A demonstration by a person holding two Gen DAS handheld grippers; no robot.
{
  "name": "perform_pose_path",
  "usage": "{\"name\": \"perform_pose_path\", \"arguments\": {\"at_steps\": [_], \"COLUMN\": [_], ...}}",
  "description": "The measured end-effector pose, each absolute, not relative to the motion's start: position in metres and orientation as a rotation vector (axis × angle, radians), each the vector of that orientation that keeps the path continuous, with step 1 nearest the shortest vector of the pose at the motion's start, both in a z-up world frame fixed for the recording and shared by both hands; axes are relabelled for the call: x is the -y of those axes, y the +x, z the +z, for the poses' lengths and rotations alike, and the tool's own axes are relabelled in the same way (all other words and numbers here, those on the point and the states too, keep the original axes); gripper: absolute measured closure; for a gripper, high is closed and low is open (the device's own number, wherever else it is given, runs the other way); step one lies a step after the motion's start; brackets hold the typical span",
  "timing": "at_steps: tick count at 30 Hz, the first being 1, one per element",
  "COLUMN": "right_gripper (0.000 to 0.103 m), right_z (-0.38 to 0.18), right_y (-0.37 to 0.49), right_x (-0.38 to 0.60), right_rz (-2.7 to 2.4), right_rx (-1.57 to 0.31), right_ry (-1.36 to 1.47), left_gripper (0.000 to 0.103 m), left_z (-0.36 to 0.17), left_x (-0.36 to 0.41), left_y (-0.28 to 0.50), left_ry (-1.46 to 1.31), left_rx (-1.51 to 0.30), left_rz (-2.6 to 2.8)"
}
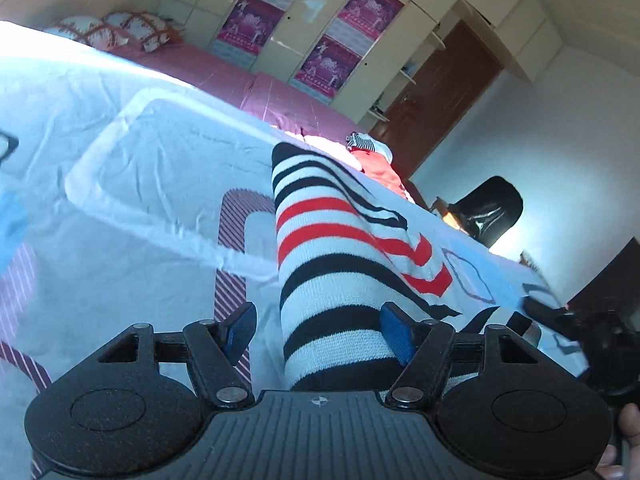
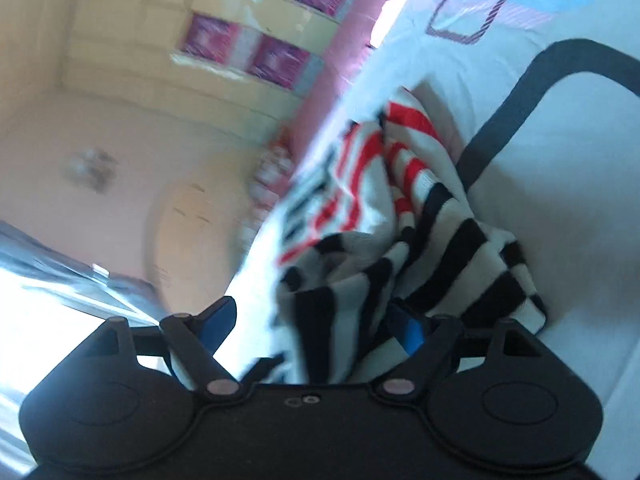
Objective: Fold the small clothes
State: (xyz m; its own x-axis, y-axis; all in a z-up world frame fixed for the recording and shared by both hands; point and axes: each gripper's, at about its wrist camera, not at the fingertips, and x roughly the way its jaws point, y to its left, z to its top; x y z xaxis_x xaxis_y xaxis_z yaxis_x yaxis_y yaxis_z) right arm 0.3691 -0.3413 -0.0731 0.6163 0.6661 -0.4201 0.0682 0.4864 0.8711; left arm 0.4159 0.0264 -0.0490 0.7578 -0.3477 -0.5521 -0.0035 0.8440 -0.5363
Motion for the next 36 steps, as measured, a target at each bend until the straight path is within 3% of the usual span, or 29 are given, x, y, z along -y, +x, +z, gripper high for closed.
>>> {"name": "perform_pose_path", "arguments": {"at_steps": [2, 4, 5, 10, 12, 17, 22, 25, 29, 31, 36], "right_gripper": [0.023, 0.039, 0.059, 0.081, 0.083, 0.083, 0.08, 0.072, 0.07, 0.079, 0.083], "right_z": [-0.075, -0.076, -0.074, -0.048, -0.033, -0.006, -0.069, -0.065, -0.066, -0.062, -0.03], "right_y": [0.374, 0.373, 0.372, 0.344, 0.327, 0.299, 0.332, 0.328, 0.33, 0.339, 0.333], "right_x": [0.332, 0.322, 0.315, 0.276, 0.261, 0.278, 0.324, 0.333, 0.328, 0.314, 0.296], "right_rz": [0.343, 0.317, 0.291, 0.271, 0.292, 0.403, 0.296, 0.303, 0.294, 0.268, 0.312], "right_rx": [-0.878, -0.881, -0.883, -0.769, -0.668, -0.455, -0.742, -0.743, -0.75, -0.746, -0.562], "right_ry": [0.938, 0.824, 0.749, 0.279, 0.126, 0.107, 0.372, 0.459, 0.488, 0.389, 0.236], "left_gripper": [0.031, 0.031, 0.031, 0.031, 0.031, 0.031, 0.031, 0.031, 0.031, 0.031, 0.031], "left_z": [-0.053, -0.052, -0.051, -0.047, -0.05, -0.052, -0.058, -0.052, -0.044, -0.048, -0.042], "left_x": [-0.015, -0.011, -0.01, -0.019, -0.022, -0.022, -0.003, 0.0, 0.003, 0.009, 0.01], "left_y": [0.424, 0.428, 0.428, 0.435, 0.44, 0.444, 0.451, 0.451, 0.455, 0.461, 0.455], "left_ry": [-0.549, -0.54, -0.525, -0.506, -0.519, -0.499, -0.42, -0.373, -0.343, -0.31, -0.308], "left_rx": [-0.688, -0.678, -0.669, -0.661, -0.685, -0.685, -0.729, -0.72, -0.696, -0.732, -0.685], "left_rz": [-0.185, -0.183, -0.181, -0.133, -0.144, -0.163, -0.181, -0.149, -0.15, -0.149, -0.146]}}
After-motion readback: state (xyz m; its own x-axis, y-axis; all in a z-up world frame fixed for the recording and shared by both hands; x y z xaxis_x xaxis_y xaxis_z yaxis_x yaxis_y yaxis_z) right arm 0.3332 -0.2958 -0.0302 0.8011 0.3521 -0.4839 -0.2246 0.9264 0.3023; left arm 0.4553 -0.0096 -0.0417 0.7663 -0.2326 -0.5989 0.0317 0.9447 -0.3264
